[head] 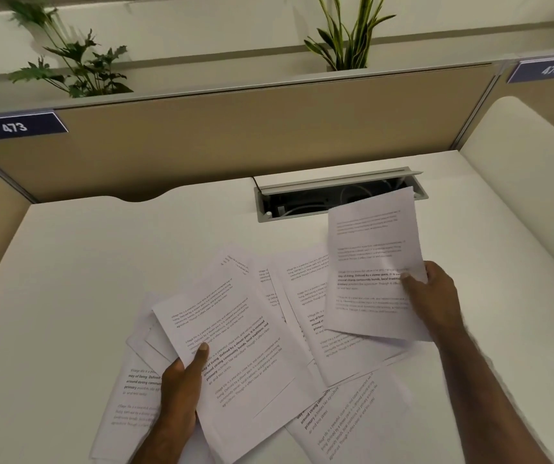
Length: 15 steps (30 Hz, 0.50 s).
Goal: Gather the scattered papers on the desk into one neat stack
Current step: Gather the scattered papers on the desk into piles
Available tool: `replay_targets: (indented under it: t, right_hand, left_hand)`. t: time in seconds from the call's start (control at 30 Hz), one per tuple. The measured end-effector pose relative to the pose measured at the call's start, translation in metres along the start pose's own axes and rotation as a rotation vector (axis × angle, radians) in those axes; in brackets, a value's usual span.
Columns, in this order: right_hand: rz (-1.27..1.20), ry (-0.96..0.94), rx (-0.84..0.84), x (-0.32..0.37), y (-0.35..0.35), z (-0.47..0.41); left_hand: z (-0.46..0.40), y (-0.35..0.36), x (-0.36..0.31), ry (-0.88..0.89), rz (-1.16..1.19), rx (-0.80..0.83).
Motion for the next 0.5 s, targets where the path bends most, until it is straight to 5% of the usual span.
replay_targets:
  t: [0.23,0.5]
  right_hand:
    - [0.257,-0.062,0.279,-0.003,0.015,0.005]
    - [0.602,0.176,0.221,-0.007,0.059,0.029]
  left_hand:
    - [0.000,0.000,0.000,0.009,0.007,-0.004]
    - [-0.001,-0.001,0.000,0.011,-0.009,0.006]
Point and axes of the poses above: each hand's wrist, its own z-axis away from the middle knuckle, its own y-axis out of the palm, x = y × z, the point moved 1 cm from there along -z, towards the middle knuckle, and after that the axes turned 1 degree about x, right-handed, at the moved point
